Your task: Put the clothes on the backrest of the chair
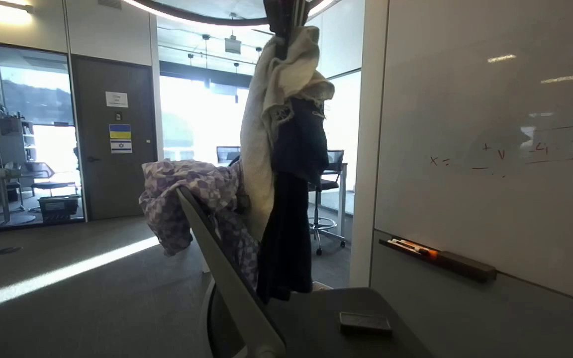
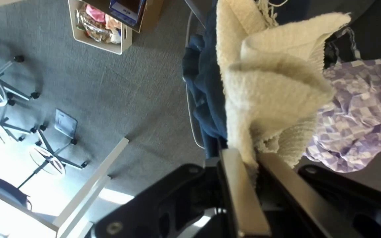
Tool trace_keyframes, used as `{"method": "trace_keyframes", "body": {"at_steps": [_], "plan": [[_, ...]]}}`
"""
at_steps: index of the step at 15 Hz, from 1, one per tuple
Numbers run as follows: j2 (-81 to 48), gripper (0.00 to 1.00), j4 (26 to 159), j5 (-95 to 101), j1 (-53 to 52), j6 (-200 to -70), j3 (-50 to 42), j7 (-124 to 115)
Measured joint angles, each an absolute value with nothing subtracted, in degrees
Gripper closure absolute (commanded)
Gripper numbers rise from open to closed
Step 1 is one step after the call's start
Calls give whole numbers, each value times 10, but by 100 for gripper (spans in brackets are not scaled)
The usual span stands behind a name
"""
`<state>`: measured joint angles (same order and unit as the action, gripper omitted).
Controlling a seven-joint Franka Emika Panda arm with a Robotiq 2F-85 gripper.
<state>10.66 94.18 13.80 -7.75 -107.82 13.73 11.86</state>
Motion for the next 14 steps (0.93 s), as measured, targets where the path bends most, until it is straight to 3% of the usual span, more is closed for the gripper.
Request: {"method": "trace_keyframes", "body": {"at_steps": [14], "plan": [[-90,96,731,234,-185,-1046,179,212]]}}
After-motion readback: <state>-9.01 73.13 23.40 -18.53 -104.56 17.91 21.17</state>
